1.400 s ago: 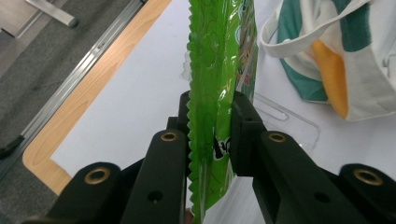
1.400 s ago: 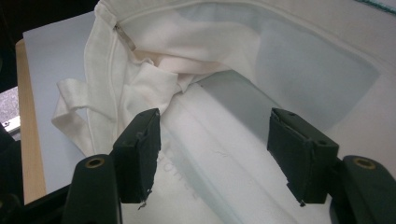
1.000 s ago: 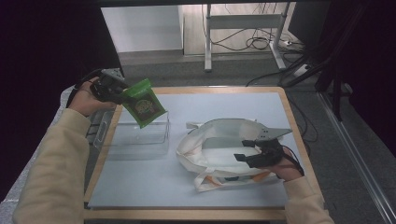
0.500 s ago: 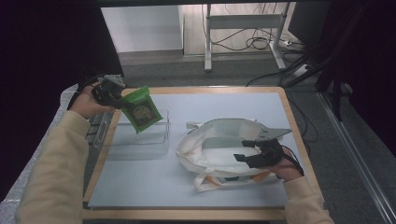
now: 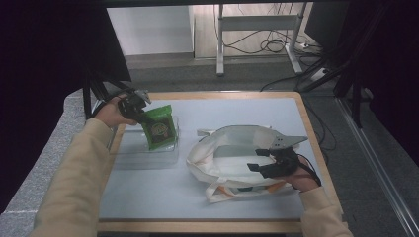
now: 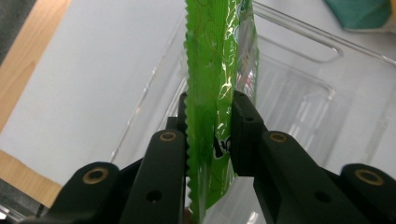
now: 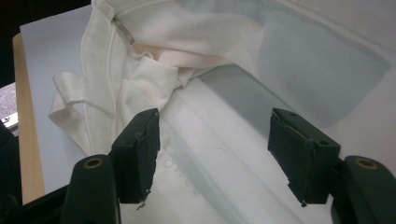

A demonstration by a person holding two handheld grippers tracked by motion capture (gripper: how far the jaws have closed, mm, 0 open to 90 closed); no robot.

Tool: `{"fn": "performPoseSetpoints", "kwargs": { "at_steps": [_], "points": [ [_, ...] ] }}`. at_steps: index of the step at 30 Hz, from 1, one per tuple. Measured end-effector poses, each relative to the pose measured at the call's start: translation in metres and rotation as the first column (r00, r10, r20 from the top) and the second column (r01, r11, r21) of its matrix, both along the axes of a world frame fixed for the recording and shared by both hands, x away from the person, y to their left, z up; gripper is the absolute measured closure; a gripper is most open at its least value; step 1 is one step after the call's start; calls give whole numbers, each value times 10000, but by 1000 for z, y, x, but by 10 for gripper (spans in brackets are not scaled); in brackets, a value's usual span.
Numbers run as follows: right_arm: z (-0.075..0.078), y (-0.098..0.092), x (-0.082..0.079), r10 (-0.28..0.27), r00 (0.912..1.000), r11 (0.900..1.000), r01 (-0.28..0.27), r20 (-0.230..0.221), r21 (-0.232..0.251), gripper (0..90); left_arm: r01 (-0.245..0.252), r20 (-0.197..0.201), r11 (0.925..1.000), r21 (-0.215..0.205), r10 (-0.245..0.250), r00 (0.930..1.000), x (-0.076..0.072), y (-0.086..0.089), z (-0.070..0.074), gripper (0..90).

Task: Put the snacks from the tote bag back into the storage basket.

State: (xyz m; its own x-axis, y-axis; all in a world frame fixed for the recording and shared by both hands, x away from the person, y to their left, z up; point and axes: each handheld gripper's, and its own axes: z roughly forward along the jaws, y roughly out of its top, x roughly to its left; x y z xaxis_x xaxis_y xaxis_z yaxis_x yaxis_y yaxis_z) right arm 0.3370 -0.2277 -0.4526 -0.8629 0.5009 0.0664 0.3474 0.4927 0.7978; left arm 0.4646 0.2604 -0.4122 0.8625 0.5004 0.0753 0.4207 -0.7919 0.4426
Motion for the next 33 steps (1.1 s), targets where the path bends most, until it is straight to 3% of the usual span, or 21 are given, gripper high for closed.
{"fn": "performPoseSetpoints", "kwargs": {
  "at_steps": [5,12,21,23,24,27,30,33],
  "points": [
    [0,0,0,11,10000,10000,-11,3,-6,343,-340,612,9993,163,330,9976,4,-6,-5,748],
    [0,1,0,24,10000,10000,-24,9,-17,343,-767,1519,9957,526,679,9861,10,-19,-14,695],
    [0,0,0,5,10000,10000,-5,-3,12,343,-920,1694,9955,223,869,9817,12,-15,-17,577],
    [-1,0,0,6,10000,10000,-6,-5,-5,342,-902,1761,9959,-14,891,9803,11,-13,-15,542],
    [-1,0,0,5,10000,10000,-5,-9,-15,343,-903,1944,9959,-93,904,9767,11,-13,-13,520],
    [-1,0,0,5,10000,10000,-5,-16,-44,342,-801,2089,9967,-165,817,9745,10,-13,-7,475],
    [-1,0,0,9,10000,10000,-9,-22,-34,341,-780,2463,9967,-215,809,9658,9,-14,-1,442],
    [-1,0,1,4,10000,10000,-4,-22,-42,341,-655,2645,9963,-559,781,9612,7,-14,6,439]
  ]
}}
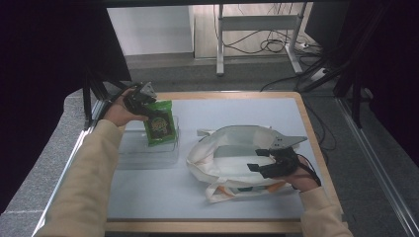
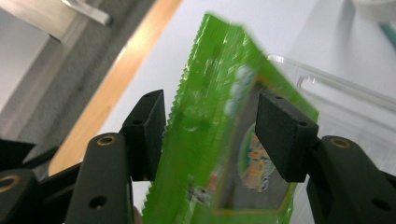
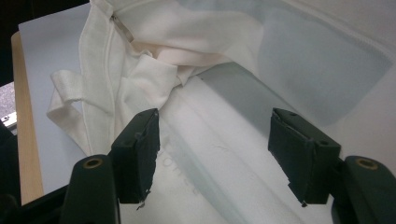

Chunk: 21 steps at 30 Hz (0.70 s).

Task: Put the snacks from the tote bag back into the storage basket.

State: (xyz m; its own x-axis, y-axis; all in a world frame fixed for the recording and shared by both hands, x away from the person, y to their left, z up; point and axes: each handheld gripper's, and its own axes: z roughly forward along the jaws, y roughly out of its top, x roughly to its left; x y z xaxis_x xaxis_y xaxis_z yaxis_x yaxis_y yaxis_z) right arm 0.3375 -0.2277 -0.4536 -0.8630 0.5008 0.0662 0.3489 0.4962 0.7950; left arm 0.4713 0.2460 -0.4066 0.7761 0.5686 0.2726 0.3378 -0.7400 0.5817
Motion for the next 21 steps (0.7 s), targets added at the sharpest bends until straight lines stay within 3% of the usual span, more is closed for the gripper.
{"fn": "performPoseSetpoints", "kwargs": {
  "at_steps": [5,9,14,21],
  "points": [
    [0,0,0,9,10000,10000,-9,3,29,342,37,188,9995,-314,-31,9998,-4,0,9,429],
    [0,0,0,15,10000,10000,-15,7,33,341,-14,-65,9953,-964,8,10000,-8,1,16,425],
    [1,0,-1,38,10000,10000,-38,34,39,341,-101,-445,9906,-1367,40,9990,-16,-1,20,426],
    [3,0,-2,13,9999,9998,-16,116,210,341,-223,-774,9775,-2098,61,9970,-35,-4,21,398]
  ]
}}
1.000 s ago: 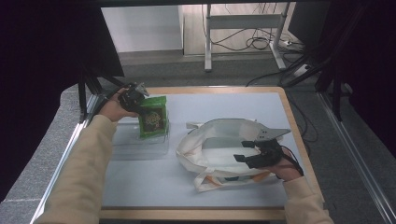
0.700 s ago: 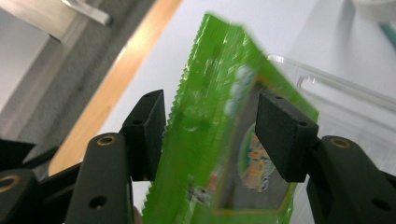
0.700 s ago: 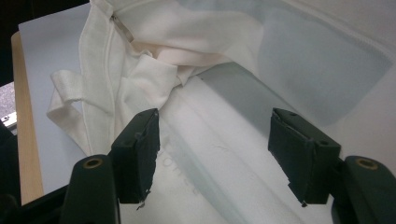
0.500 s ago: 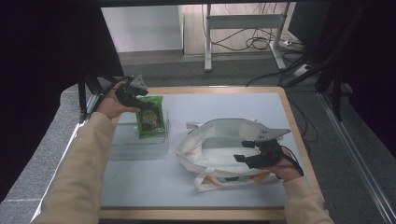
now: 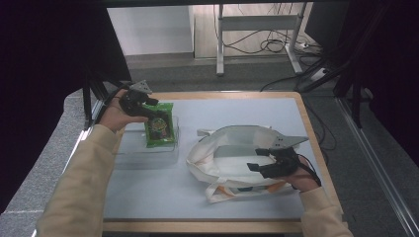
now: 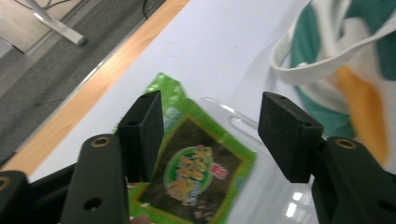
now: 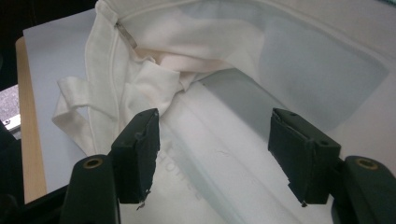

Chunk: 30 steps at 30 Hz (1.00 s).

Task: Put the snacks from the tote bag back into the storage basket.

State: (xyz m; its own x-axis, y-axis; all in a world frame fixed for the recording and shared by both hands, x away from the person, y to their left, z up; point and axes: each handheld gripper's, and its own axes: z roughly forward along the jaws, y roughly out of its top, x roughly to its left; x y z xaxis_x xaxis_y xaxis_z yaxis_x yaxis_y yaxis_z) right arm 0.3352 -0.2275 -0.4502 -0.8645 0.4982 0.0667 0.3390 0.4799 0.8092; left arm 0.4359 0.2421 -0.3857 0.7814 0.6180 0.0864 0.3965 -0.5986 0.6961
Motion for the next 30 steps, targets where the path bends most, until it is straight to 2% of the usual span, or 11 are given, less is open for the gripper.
{"fn": "performPoseSetpoints", "kwargs": {
  "at_steps": [7,15,19,21,24,26,30],
  "points": [
    [3,-1,-2,-24,10000,9999,24,63,104,342,74,-210,9990,-441,-83,9997,-21,-9,-5,381],
    [8,-3,-4,-46,9998,9998,42,192,178,342,311,-89,9954,-911,-320,9994,-49,-23,-6,382],
    [10,-4,-4,-26,9997,9996,20,248,268,342,445,-17,9904,-1308,-451,9990,-66,-33,-8,384],
    [11,-4,-4,-11,9996,9996,4,287,273,342,459,6,9899,-1342,-462,9989,-73,-39,-9,384],
    [11,-5,-4,-7,9996,9997,0,279,256,341,349,271,9913,-1266,-317,9991,-85,-48,-13,387],
    [11,-6,-4,-28,9996,9998,22,295,215,341,489,212,9871,-1524,-461,9987,-93,-54,-16,388],
    [12,-7,-4,-77,9995,9996,69,322,256,342,591,202,9885,-1389,-569,9982,-106,-64,-23,386]
  ]
}}
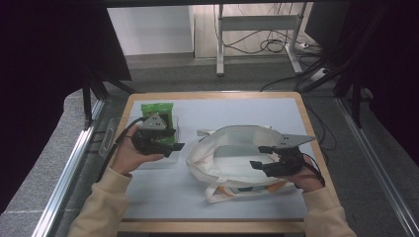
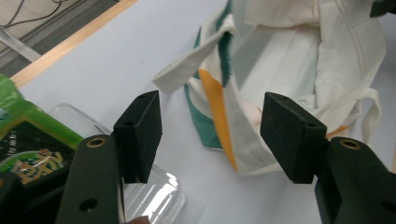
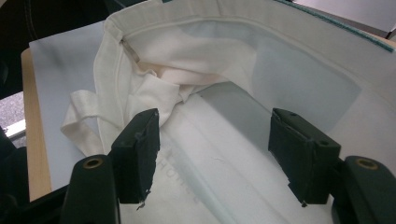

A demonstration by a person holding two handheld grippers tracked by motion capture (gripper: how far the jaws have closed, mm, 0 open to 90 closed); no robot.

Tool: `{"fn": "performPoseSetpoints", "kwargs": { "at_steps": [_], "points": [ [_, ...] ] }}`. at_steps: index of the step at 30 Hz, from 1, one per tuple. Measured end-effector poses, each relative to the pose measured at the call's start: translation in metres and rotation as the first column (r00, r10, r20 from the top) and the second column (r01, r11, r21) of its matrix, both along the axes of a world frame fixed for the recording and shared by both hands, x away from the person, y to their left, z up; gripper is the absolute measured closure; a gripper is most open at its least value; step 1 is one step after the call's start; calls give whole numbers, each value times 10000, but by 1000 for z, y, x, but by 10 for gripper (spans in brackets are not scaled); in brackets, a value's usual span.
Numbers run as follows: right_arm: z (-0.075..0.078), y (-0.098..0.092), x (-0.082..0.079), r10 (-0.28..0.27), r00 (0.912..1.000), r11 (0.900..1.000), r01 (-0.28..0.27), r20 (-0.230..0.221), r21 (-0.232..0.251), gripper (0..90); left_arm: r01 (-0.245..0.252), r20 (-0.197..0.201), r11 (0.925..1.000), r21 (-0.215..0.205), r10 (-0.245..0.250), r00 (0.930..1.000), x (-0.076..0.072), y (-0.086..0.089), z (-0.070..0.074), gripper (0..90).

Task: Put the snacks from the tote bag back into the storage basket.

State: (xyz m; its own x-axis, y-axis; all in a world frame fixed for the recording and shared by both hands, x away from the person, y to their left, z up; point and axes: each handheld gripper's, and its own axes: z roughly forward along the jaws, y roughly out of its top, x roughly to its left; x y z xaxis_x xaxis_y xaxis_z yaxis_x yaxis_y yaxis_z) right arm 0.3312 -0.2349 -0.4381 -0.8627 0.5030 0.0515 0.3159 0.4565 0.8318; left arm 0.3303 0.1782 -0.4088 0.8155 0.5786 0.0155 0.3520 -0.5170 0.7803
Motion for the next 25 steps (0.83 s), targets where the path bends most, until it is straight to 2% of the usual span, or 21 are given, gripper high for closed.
{"fn": "performPoseSetpoints", "kwargs": {
  "at_steps": [5,10,12,19,25],
  "points": [
    [0,1,0,19,10000,10000,-19,13,-36,341,31,-113,9993,-383,-35,9999,-12,-5,-8,386],
    [-1,1,0,-15,10000,10000,15,-10,-75,341,203,-233,9983,-547,-216,9995,-21,-10,-16,382],
    [-1,1,0,-7,10000,10000,7,-13,-98,341,307,-300,9968,-735,-330,9990,-24,-11,-19,382],
    [-2,3,0,-2,10000,9999,2,-4,-100,342,340,-390,9980,-534,-361,9986,-24,-14,-25,378],
    [-1,3,-1,-14,10000,10000,15,22,-70,341,301,-528,9967,-756,-342,9980,-23,-10,-26,365]
  ]
}}
